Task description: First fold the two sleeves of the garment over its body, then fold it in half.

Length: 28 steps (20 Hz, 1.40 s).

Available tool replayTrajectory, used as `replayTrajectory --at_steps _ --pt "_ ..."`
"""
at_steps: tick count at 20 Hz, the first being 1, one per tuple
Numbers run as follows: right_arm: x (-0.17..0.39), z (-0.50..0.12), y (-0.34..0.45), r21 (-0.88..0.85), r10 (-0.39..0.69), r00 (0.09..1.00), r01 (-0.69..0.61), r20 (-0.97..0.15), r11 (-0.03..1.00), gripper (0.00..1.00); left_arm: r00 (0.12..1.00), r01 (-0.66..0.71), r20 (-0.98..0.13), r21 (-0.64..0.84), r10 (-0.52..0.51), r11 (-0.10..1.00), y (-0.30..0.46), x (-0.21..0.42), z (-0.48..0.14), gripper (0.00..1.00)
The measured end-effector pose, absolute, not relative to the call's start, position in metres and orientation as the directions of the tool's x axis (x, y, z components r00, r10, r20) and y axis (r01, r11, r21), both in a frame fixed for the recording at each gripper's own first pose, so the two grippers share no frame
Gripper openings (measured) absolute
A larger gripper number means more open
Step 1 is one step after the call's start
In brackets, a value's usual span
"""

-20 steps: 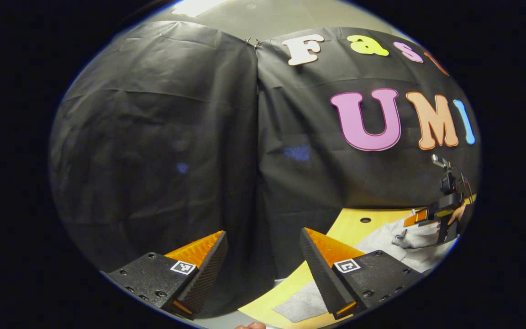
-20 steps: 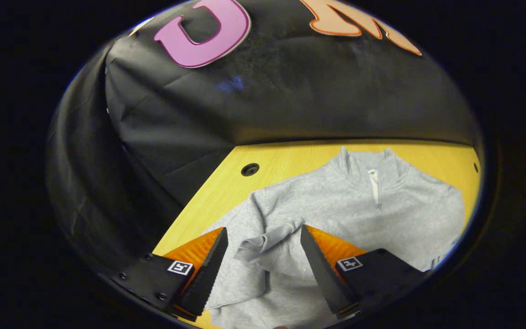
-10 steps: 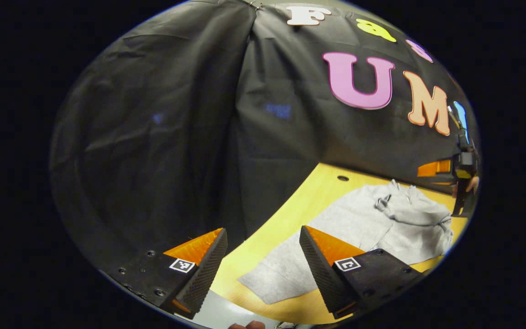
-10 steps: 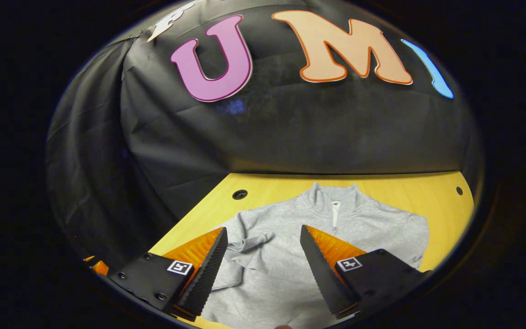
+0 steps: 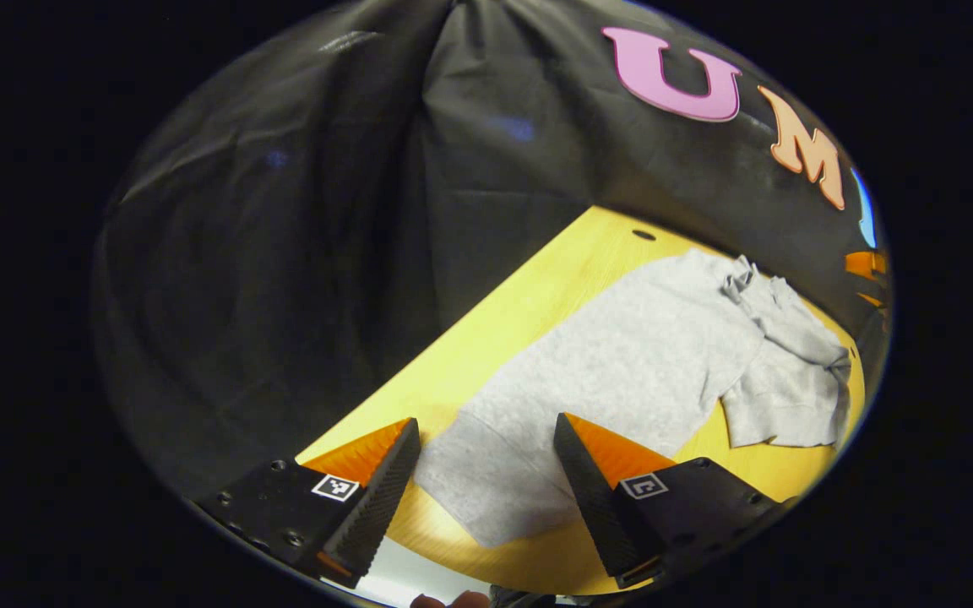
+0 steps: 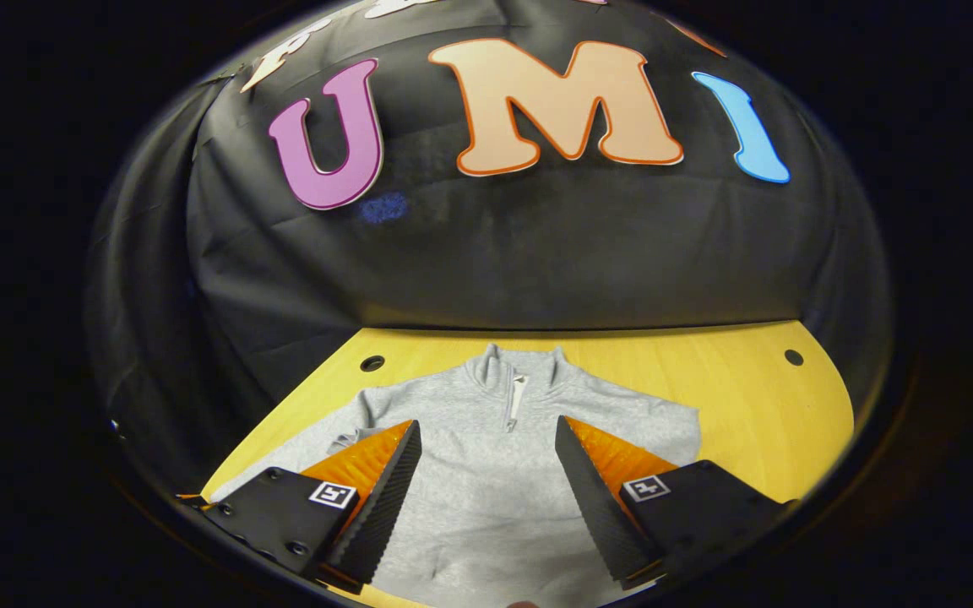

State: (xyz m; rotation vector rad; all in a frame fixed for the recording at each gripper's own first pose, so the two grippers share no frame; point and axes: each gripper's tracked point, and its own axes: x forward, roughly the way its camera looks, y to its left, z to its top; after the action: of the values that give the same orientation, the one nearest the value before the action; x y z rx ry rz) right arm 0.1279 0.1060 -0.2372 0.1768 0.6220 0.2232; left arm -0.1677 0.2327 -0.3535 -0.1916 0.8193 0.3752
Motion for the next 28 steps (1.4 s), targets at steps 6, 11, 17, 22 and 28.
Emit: replayTrajectory --at_steps 6,11,17,22,28 --pt "0.124 -0.228 0.073 0.212 0.221 0.814 -0.124 -0.538 0.969 0.98 0.604 -0.368 -0.763 -0.007 0.233 0.930 0.226 -0.166 -0.352 0.87" --pt "0.110 -0.225 0.056 0.203 0.217 0.826 -0.127 -0.521 0.971 0.99 0.552 -0.341 -0.813 -0.020 0.183 0.940 0.209 -0.154 -0.356 0.17" --pt "0.085 -0.231 0.043 0.164 0.225 0.818 -0.161 -0.530 0.973 0.99 0.570 -0.345 -0.789 0.023 0.229 0.938 0.210 -0.133 -0.333 0.00" --pt "0.073 -0.234 0.034 0.158 0.230 0.810 -0.171 -0.540 0.972 0.96 0.639 -0.326 -0.738 -0.005 0.216 0.945 0.201 -0.094 -0.290 0.00" --pt "0.067 -0.236 0.027 0.172 0.235 0.809 -0.168 -0.539 0.971 0.99 0.724 -0.258 -0.669 -0.032 0.171 0.966 0.175 -0.040 -0.243 0.00"
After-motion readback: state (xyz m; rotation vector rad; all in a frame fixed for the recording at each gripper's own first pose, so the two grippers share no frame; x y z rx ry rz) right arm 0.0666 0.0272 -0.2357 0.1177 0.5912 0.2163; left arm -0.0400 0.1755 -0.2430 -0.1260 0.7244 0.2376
